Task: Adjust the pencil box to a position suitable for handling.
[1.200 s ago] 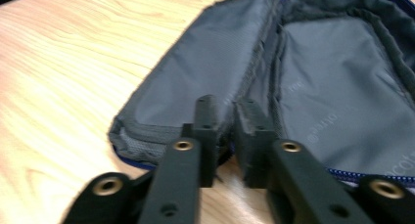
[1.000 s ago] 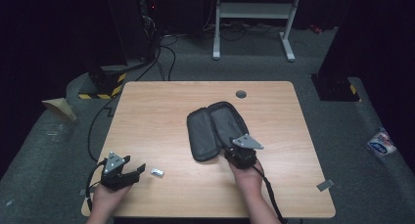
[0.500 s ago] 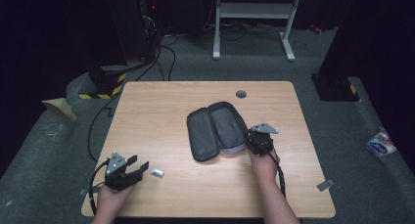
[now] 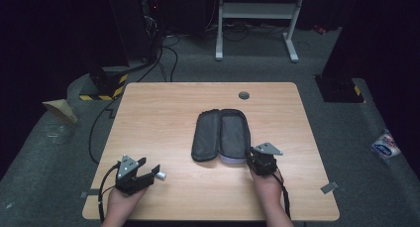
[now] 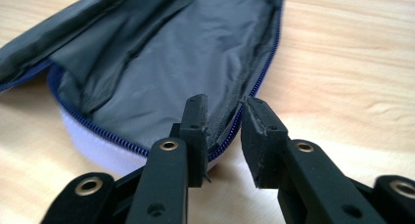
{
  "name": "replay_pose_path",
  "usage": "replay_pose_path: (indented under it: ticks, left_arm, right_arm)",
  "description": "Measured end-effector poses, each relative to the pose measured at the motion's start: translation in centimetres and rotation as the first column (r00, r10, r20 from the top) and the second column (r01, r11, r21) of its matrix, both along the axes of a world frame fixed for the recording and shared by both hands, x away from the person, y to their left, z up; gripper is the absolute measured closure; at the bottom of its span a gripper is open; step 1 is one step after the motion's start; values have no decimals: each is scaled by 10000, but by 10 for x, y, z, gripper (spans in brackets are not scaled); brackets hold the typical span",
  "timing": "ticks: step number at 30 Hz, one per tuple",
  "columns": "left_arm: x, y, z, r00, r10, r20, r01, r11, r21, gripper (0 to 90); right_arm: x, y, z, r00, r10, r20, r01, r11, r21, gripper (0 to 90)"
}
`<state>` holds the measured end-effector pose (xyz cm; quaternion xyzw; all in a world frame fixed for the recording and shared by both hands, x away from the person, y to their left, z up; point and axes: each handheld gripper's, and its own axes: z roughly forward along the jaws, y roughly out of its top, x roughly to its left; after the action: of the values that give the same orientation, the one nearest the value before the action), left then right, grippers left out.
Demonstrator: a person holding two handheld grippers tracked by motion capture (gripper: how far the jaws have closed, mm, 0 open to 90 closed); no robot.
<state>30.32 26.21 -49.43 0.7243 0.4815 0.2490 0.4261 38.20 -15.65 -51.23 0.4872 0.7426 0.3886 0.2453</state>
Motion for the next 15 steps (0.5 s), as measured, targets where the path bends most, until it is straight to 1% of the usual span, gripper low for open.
replay_pose_path:
  ticks: [1, 2, 3, 4, 5, 6, 7, 8, 9, 10, 11, 12, 14, 15]
  left_arm:
    - [1, -4, 0, 10000, 37, -24, -37, 10000, -13, 340]
    - [1, -4, 0, 10000, 37, -24, -37, 10000, -13, 336]
    - [2, -8, 1, 10000, 48, -36, -48, 9999, -165, 333]
    - [2, -8, 1, 10000, 48, -36, -48, 9999, -165, 333]
    - [3, -14, 2, 10000, 40, -48, -41, 9996, -266, 334]
    - [3, -14, 2, 10000, 40, -48, -41, 9996, -266, 338]
    - [3, -16, 2, 10000, -28, -92, 24, 9991, -429, 338]
    - [4, -18, 3, 9999, -105, -120, 98, 9985, -547, 378]
    - [4, -22, 3, 9995, -313, -107, 305, 9974, -655, 389]
    - [4, -22, 3, 9995, -313, -107, 305, 9974, -655, 403]
    - [6, -28, 3, 9988, -472, -84, 466, 9970, -626, 419]
    - [6, -28, 3, 9988, -472, -84, 466, 9970, -626, 431]
    - [9, -40, 2, 9985, -534, -143, 530, 9982, -281, 498]
    - [10, -42, 2, 9982, -572, -158, 569, 9981, -219, 514]
  right_arm:
    - [-4, 1, -1, 9999, 97, 56, -97, 10000, 5, 708]
    - [-4, 1, -1, 9999, 97, 56, -97, 10000, 5, 708]
    - [-10, 3, -1, 9998, 215, 54, -215, 9998, 36, 697]
    - [-10, 3, -1, 9998, 215, 54, -215, 9998, 36, 697]
    - [-15, 7, 0, 9994, 338, 66, -339, 9993, 167, 687]
    - [-15, 7, 0, 9994, 338, 66, -339, 9993, 167, 687]
    - [-18, 9, 0, 9992, 405, 70, -406, 9990, 195, 685]
    - [-22, 12, 1, 9984, 554, 83, -556, 9980, 314, 682]
    - [-23, 14, 1, 9980, 624, 97, -627, 9975, 341, 679]
    - [-23, 14, 1, 9980, 624, 97, -627, 9975, 341, 679]
    - [-27, 19, 1, 9967, 812, 77, -815, 9956, 471, 672]
    - [-28, 20, 1, 9960, 885, 103, -889, 9948, 489, 669]
    - [-31, 25, 2, 9941, 1075, 176, -1083, 9926, 544, 665]
    - [-33, 28, 2, 9934, 1141, 153, -1148, 9916, 604, 663]
